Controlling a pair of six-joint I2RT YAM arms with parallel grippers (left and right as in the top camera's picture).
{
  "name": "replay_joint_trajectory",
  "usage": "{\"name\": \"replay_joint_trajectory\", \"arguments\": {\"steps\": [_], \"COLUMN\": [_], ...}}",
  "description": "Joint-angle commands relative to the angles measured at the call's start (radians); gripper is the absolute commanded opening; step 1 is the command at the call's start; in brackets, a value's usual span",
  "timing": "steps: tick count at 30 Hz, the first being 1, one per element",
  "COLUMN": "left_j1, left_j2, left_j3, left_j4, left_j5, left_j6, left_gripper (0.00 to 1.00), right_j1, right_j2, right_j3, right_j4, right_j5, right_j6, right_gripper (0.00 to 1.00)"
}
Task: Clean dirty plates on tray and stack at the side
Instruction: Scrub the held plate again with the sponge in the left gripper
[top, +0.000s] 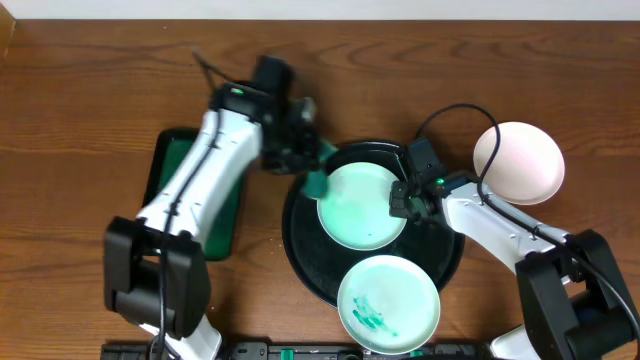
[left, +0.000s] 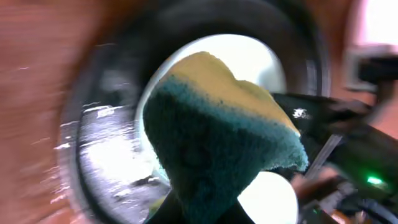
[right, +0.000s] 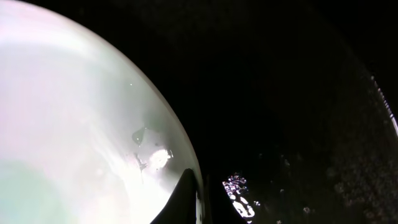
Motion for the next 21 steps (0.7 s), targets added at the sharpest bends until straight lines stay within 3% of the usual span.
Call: {"name": "replay_joint_trajectory", "arguments": {"steps": [1, 6, 15, 21], "left_j1": [-0.084, -0.154, -0.195, -0.203], "left_j2": [0.026, 0.109, 0.312, 0.336], "left_j3": [-0.011, -0.018, -0.018, -0.018], "left_j4": [0.053, 0.133, 0.195, 0.222], "left_j5": [0.042, 0.014, 0.029, 0.029], "left_j6": [-0.105, -0.191, -0.187, -0.187], "left_gripper": [0.08, 0.07, 0.07, 0.07], "right_j1": [-0.035, -0.084, -0.130, -0.130], "right_j2": [0.036, 0.036, 0.035, 0.035], "right_j3": [0.000, 0.001, 0.002, 0.002], "right_j4": [0.013, 0.012, 0.051, 0.089], "right_j5": [0.013, -0.003, -0.043, -0.037], "right_j6": [0.083, 0.077, 0.044, 0.057], "right_gripper": [0.01, 0.01, 0.01, 0.01]}}
